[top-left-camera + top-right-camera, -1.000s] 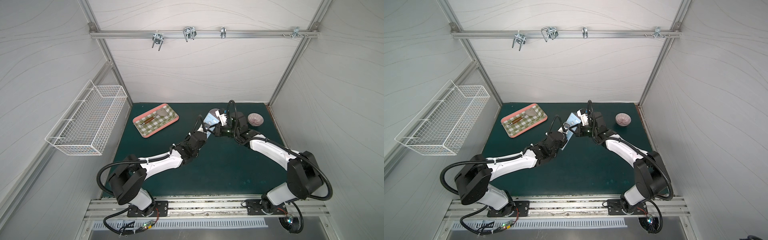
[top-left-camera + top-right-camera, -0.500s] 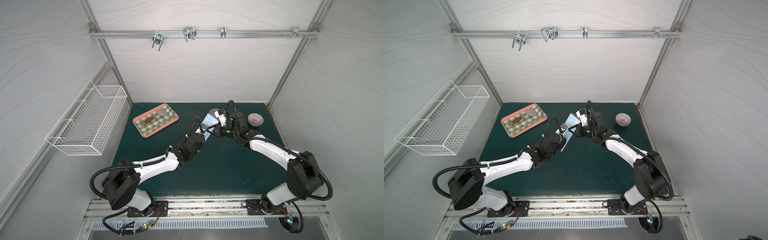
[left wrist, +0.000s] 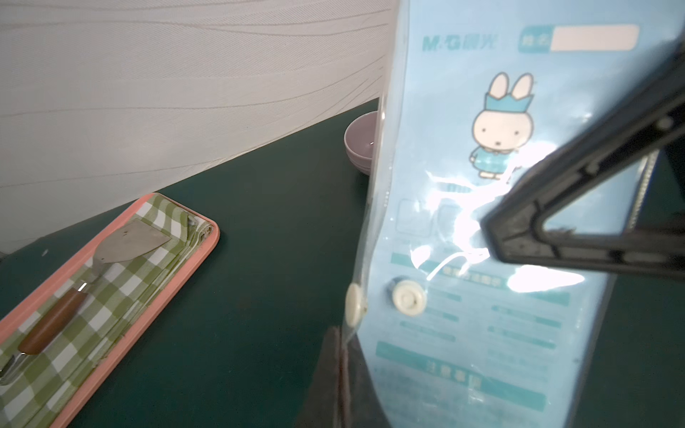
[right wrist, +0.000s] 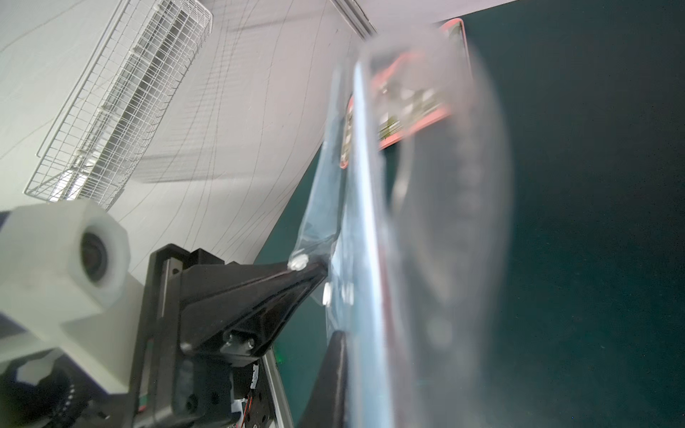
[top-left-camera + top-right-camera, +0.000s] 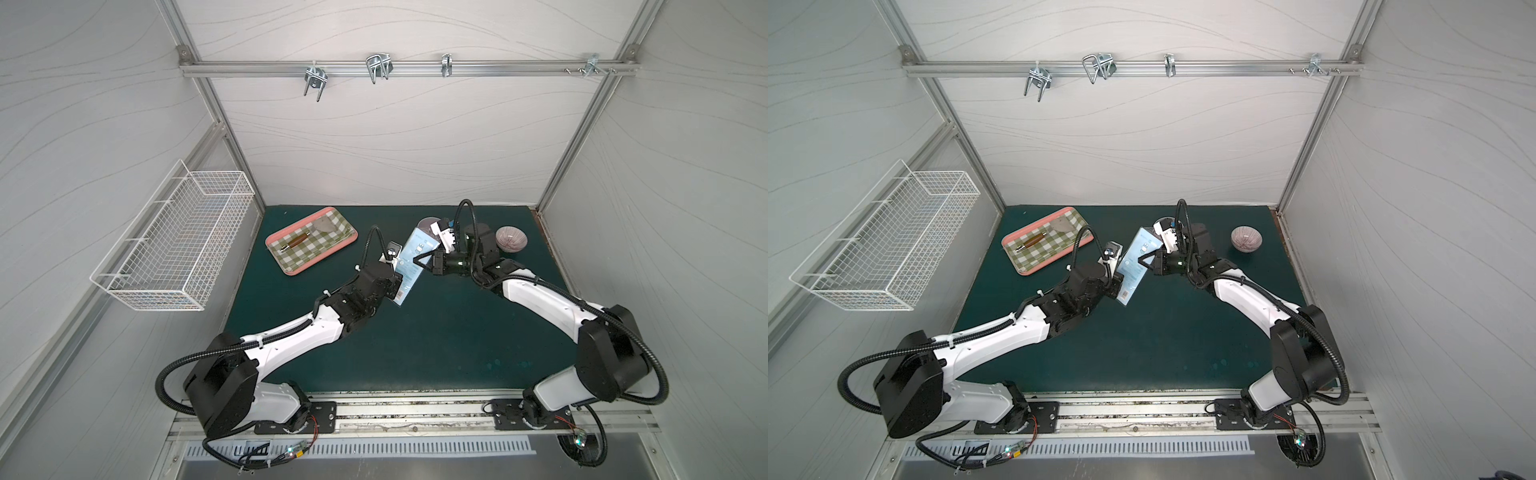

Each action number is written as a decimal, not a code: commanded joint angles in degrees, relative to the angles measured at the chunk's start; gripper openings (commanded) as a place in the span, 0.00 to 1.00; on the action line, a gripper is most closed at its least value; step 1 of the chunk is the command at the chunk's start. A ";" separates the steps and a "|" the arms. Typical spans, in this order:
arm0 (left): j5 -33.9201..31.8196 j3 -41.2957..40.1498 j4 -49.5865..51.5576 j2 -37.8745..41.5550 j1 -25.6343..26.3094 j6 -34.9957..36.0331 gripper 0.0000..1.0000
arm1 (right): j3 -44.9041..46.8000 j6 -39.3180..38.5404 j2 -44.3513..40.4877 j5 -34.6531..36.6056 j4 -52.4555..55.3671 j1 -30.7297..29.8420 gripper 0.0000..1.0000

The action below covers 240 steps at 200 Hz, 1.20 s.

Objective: Open the ruler set and take out the ruler
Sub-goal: Open the ruler set bag.

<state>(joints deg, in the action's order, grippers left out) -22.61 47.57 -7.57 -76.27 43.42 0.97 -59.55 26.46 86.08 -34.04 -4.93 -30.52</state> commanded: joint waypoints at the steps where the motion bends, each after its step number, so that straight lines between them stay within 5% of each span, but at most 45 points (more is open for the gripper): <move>1: 1.94 0.14 -0.54 2.35 -1.85 -3.68 0.00 | 0.84 -1.61 -0.67 0.94 2.75 1.04 0.00; 61: 7.75 1.09 1.70 2.65 -3.29 -5.91 0.00 | 0.84 -2.77 0.31 -0.26 2.58 1.77 0.00; 98: 11.38 1.47 2.96 3.57 -4.52 -8.06 0.00 | 0.45 -3.07 1.10 0.46 2.46 2.40 0.39; 146: 16.11 2.59 5.23 5.23 -6.81 -11.70 0.00 | -0.15 -2.74 2.95 0.87 2.03 2.40 0.56; 240: 26.70 5.46 10.69 5.14 -11.41 -22.19 0.00 | 1.10 -1.66 -1.46 7.64 6.26 0.68 0.57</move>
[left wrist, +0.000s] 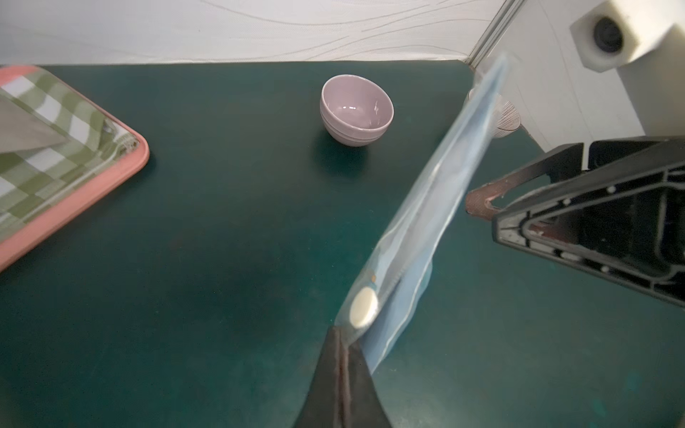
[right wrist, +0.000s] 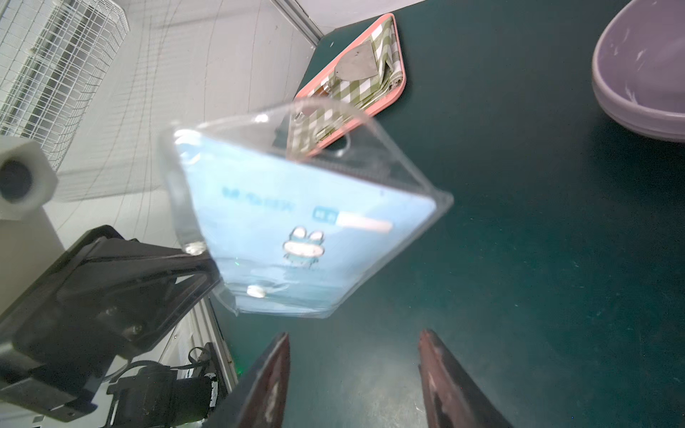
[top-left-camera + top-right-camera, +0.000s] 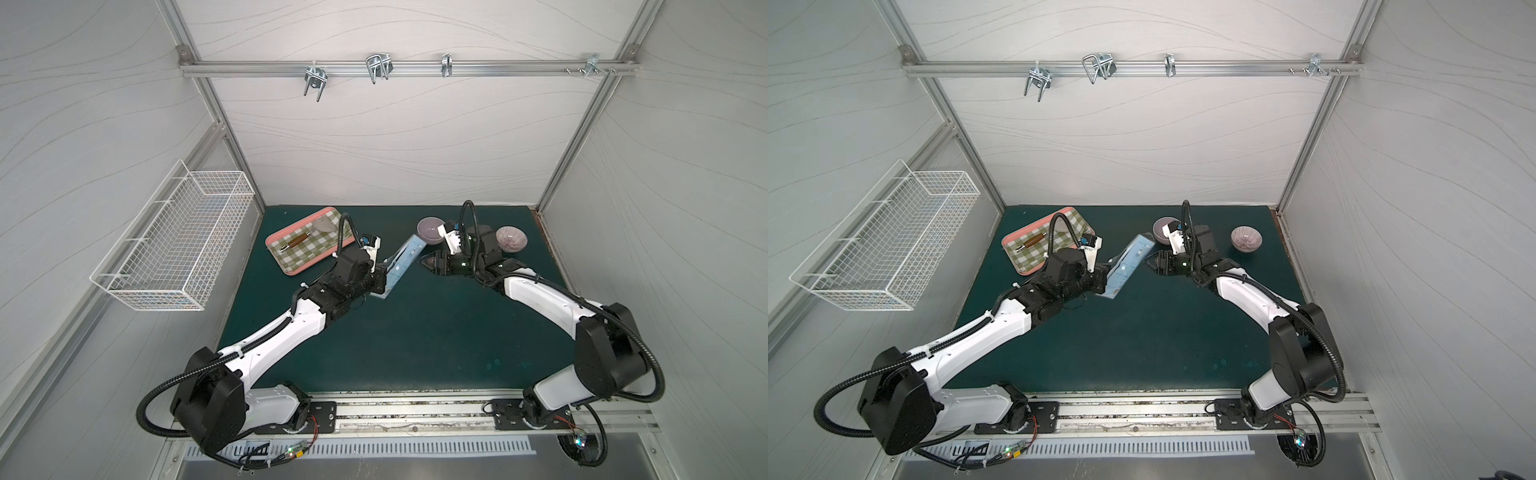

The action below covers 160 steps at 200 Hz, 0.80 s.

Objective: Open the ruler set and take out the ruler
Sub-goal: Open the ruler set bag, then adjust the ruler set bag.

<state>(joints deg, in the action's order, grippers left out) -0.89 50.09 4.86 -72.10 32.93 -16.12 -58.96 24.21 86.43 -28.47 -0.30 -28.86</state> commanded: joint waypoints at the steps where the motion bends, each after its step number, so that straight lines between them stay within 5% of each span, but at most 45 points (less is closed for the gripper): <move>1: 5.00 2.98 -1.73 0.98 -0.88 -5.21 0.00 | 0.51 0.63 -1.76 2.04 1.58 -1.00 0.57; 60: 6.22 2.77 -1.52 0.03 -1.68 -9.35 0.00 | -2.23 4.34 -0.60 0.28 0.07 -3.88 0.52; 97: 10.41 0.91 -6.23 -0.40 -2.96 -13.63 0.00 | -5.82 5.63 1.43 -1.51 0.28 -6.25 0.32; 160: 8.52 0.74 -6.19 -1.41 -3.12 -14.11 0.00 | -9.17 7.77 3.69 -3.86 -0.93 -7.96 0.01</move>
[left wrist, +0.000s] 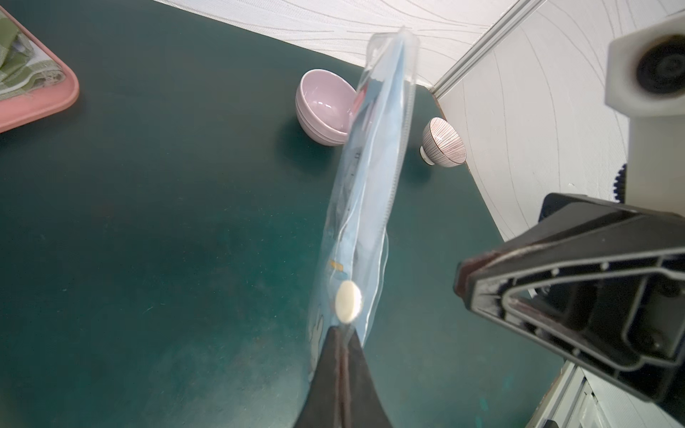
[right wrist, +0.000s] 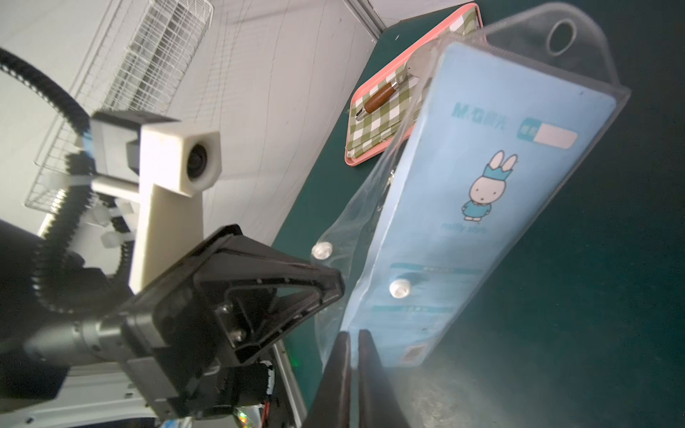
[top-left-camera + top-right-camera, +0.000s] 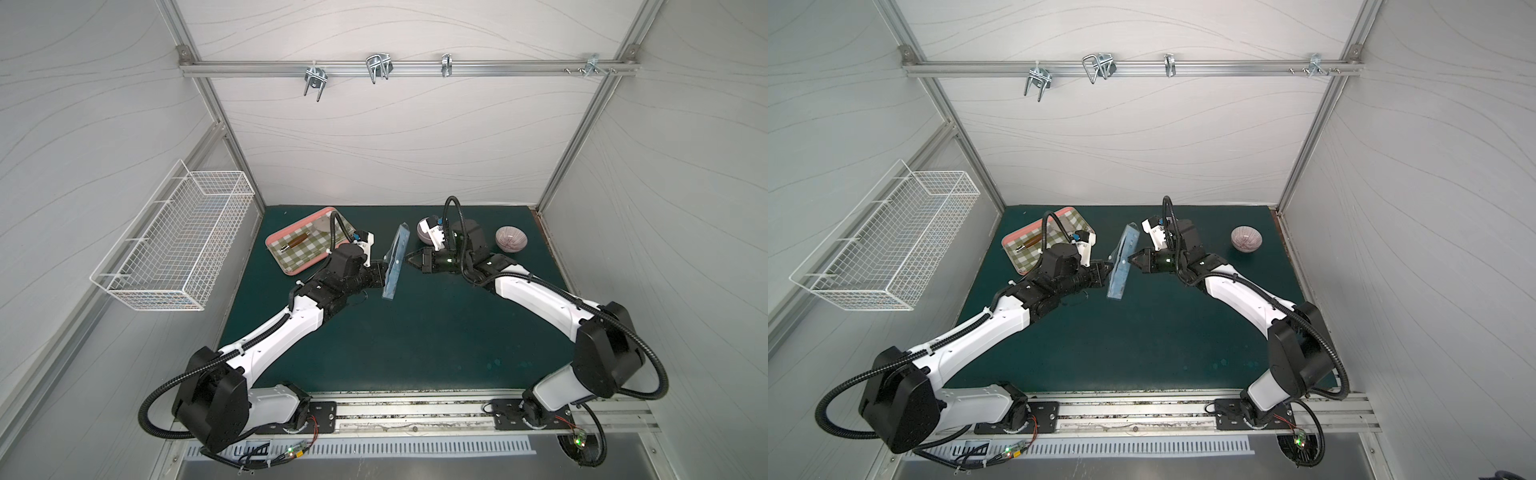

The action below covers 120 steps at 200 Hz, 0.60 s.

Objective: Open the ruler set and take out the ruler
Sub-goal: Adjust the ruler set bag.

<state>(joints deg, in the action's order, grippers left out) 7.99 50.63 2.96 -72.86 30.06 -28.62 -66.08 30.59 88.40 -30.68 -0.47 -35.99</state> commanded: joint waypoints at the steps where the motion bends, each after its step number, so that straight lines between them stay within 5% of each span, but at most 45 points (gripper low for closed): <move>1: -0.39 0.18 -4.28 -0.63 -0.22 -1.61 0.00 | -2.13 1.44 1.75 -1.62 -0.76 -0.88 0.01; 120: -7.46 1.77 -2.05 -1.77 2.14 4.46 0.00 | -16.72 -0.11 13.23 4.07 13.27 -4.56 0.00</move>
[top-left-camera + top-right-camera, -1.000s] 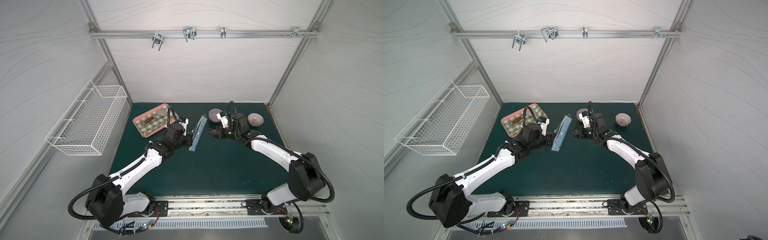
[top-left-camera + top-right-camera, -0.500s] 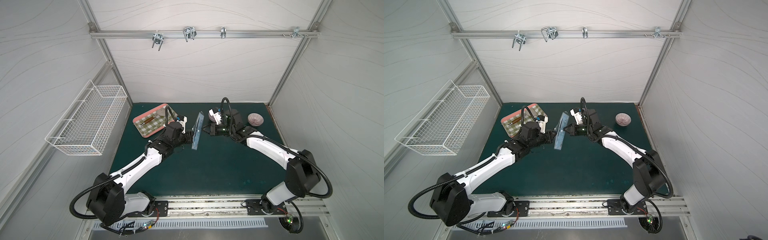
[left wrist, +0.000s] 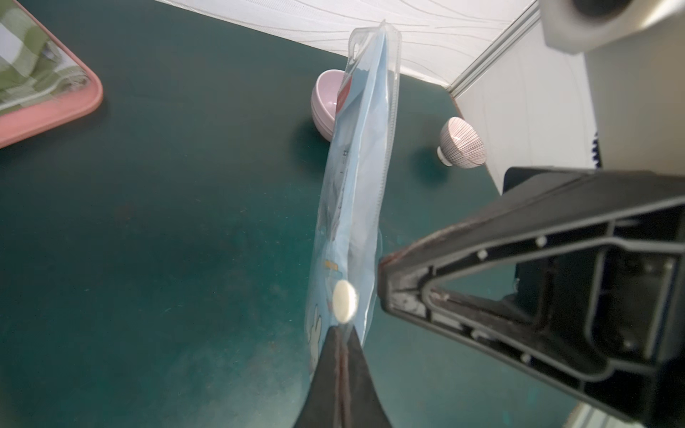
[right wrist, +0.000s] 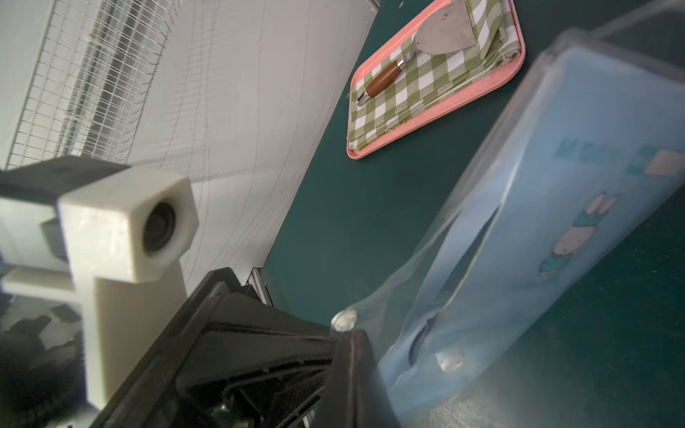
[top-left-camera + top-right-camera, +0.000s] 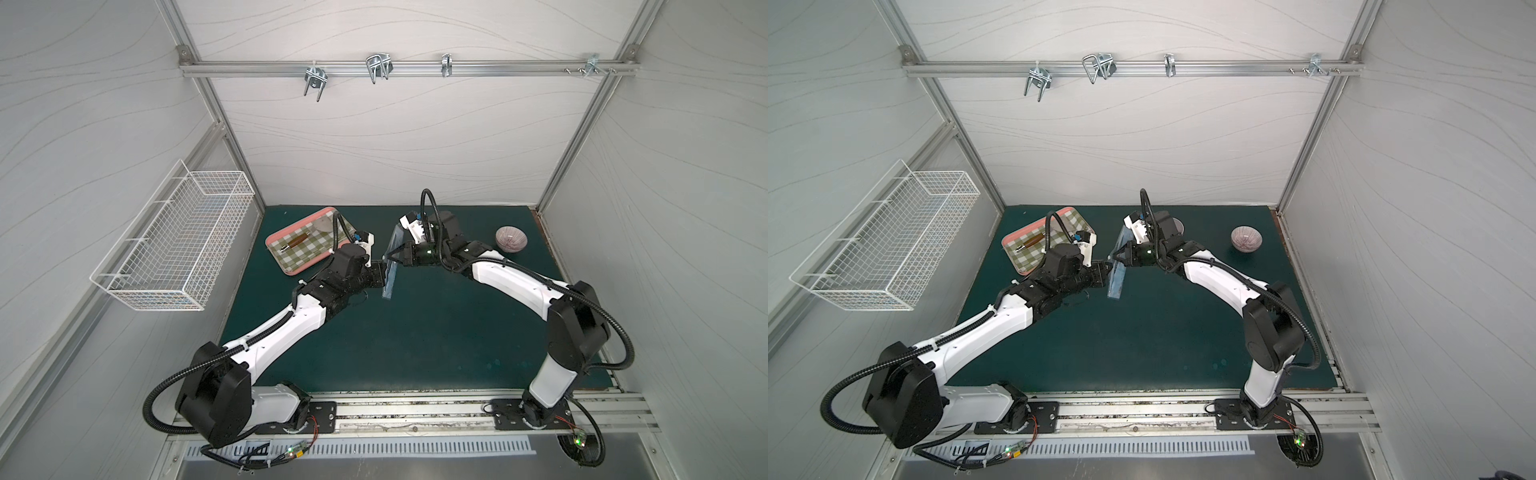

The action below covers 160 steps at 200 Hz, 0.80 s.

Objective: Open the ruler set and take out the ruler
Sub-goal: Adjust the ruler set bag.

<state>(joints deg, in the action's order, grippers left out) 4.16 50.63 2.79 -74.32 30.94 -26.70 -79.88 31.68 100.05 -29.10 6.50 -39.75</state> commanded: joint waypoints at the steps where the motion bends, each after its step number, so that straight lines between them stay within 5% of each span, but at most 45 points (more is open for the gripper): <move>1: -3.72 1.76 -1.89 -0.30 1.29 2.58 0.00 | -3.01 -1.28 1.61 2.61 6.53 -0.78 0.00; 160: -5.69 2.10 -1.78 0.64 1.91 4.32 0.00 | -6.50 -7.51 3.79 14.90 20.82 -0.47 0.00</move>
<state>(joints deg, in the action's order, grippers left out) -0.14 50.63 3.25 -74.41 32.67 -23.05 -85.34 25.39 103.09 -16.53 24.47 -40.47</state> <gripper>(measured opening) 0.055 0.047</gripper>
